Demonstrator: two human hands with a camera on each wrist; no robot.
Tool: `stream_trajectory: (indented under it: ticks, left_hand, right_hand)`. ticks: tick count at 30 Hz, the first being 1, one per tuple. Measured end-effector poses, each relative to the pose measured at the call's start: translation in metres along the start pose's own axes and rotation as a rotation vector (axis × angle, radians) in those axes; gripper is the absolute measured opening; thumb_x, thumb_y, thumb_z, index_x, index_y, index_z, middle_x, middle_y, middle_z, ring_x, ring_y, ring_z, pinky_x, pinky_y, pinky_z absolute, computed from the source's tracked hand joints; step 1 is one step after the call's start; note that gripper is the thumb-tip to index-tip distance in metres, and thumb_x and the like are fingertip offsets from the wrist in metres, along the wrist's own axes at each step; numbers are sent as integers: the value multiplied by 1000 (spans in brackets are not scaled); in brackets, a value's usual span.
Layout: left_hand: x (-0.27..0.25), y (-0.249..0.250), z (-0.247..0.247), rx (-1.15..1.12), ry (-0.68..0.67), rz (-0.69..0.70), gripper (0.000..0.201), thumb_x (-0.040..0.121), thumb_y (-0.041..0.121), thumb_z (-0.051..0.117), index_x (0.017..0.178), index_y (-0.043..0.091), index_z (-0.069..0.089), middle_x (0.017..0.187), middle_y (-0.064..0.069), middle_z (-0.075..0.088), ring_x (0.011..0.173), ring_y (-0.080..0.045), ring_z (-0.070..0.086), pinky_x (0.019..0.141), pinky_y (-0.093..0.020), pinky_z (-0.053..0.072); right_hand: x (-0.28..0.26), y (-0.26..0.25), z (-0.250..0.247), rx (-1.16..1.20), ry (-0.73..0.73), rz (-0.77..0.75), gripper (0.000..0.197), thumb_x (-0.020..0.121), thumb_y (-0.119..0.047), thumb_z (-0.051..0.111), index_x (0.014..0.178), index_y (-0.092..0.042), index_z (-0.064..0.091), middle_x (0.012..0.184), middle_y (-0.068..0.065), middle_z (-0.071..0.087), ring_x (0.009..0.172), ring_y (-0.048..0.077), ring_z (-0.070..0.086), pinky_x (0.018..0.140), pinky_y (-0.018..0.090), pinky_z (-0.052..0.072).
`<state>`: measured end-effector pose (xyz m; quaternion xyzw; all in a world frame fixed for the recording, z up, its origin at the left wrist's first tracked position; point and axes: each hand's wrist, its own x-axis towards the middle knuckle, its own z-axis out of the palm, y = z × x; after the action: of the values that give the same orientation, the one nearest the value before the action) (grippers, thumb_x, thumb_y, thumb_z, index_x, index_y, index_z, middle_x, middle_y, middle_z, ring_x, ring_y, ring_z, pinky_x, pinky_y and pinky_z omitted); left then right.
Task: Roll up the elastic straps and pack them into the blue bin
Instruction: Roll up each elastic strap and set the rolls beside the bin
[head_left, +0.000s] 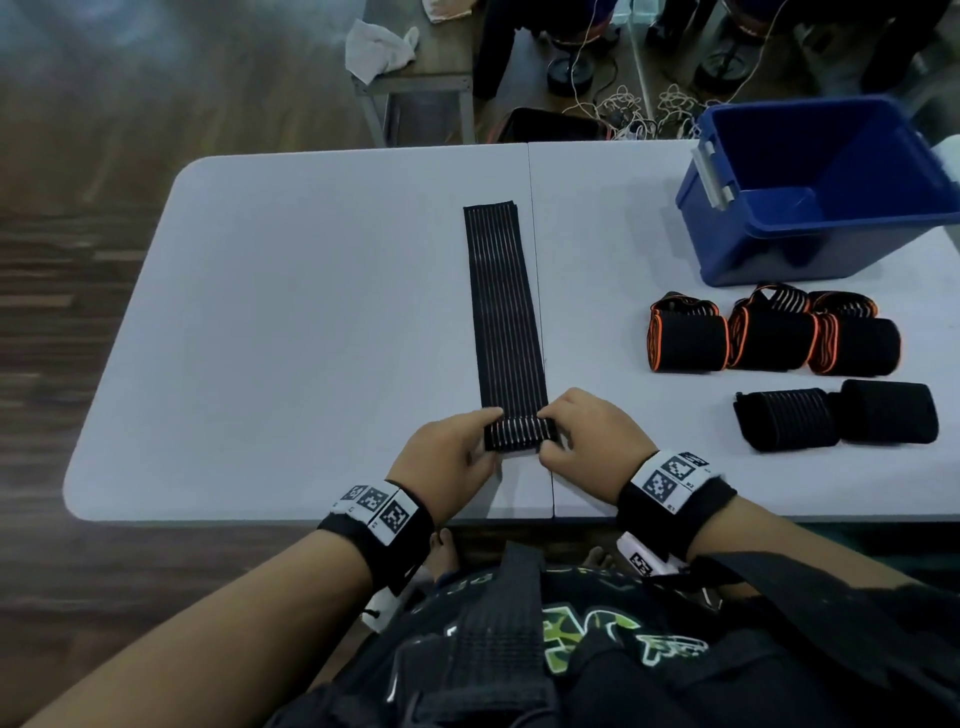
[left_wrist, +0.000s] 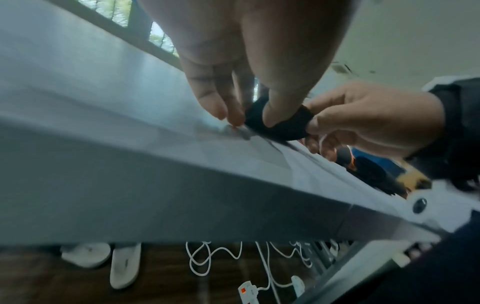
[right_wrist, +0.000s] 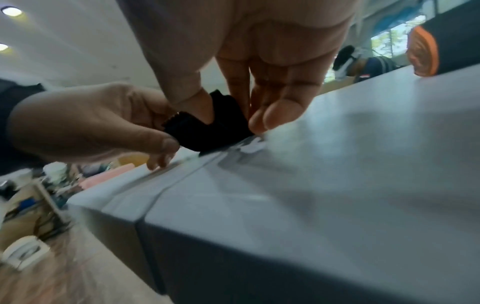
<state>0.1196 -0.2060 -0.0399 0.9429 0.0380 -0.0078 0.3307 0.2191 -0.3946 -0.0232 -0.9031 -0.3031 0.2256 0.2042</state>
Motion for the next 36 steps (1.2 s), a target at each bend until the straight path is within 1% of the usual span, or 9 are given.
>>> stream_trajectory:
  ticks: [5,11,15,18,21,24,26,29,36]
  left_hand:
    - [10,-10,-3,-155,21,-306,18,97,23,60,114,24,56,104,10,77,86,-10,69,77,-22,47]
    - [20,-6,-5,-274,60,-399,3,94,27,60,97,27,60,62,17,65,68,2,61,64,-16,39]
    - [12,-9,-9,-346,-20,-329,21,90,19,64,107,30,66,102,9,76,87,4,69,75,-1,45]
    - [5,-8,-13,-235,-74,-259,30,86,25,69,115,32,67,97,8,76,81,-13,70,82,-17,54]
    - [2,-11,-15,-12,-162,-170,46,81,45,78,123,34,66,107,7,75,99,-9,67,88,-18,48]
    - [4,-10,-13,-17,-132,-196,34,82,43,78,114,32,72,108,11,75,103,-8,67,91,-24,50]
    - [7,-6,-8,-130,-77,-266,24,83,39,78,104,30,73,96,13,75,95,-4,67,88,-26,52]
    - [14,-4,-4,-278,-7,-423,22,85,40,76,96,26,63,81,9,73,83,-6,68,76,-25,51]
    - [23,-6,3,-306,2,-491,20,90,42,68,84,24,62,73,3,73,75,-13,70,78,-37,57]
  right_hand:
    - [9,0,1,222,70,186,18,93,-30,58,108,-22,63,92,-6,66,86,14,61,75,25,45]
    - [18,1,6,264,110,302,8,93,-27,61,88,-23,55,68,-11,55,71,9,52,58,15,32]
    - [10,0,4,353,118,262,30,89,-21,63,117,-29,56,74,-8,66,79,9,62,69,22,44]
    - [4,-2,3,236,50,185,25,87,-20,65,110,-29,67,82,-8,66,83,12,62,76,22,41]
    - [-2,-3,6,60,15,114,20,86,-22,67,105,-24,73,96,-2,62,92,17,60,80,25,41]
    - [-9,-4,10,37,27,70,18,89,-24,68,104,-20,75,101,2,60,93,19,59,83,30,47]
    - [-10,-5,7,70,28,119,15,91,-28,65,89,-17,75,91,4,61,83,19,59,73,30,47]
    - [-6,-5,4,107,13,222,47,96,-32,58,54,-12,52,60,5,51,57,18,50,52,26,34]
    - [3,-14,2,108,-42,330,54,98,-30,54,49,-11,42,54,3,41,51,17,43,50,27,32]
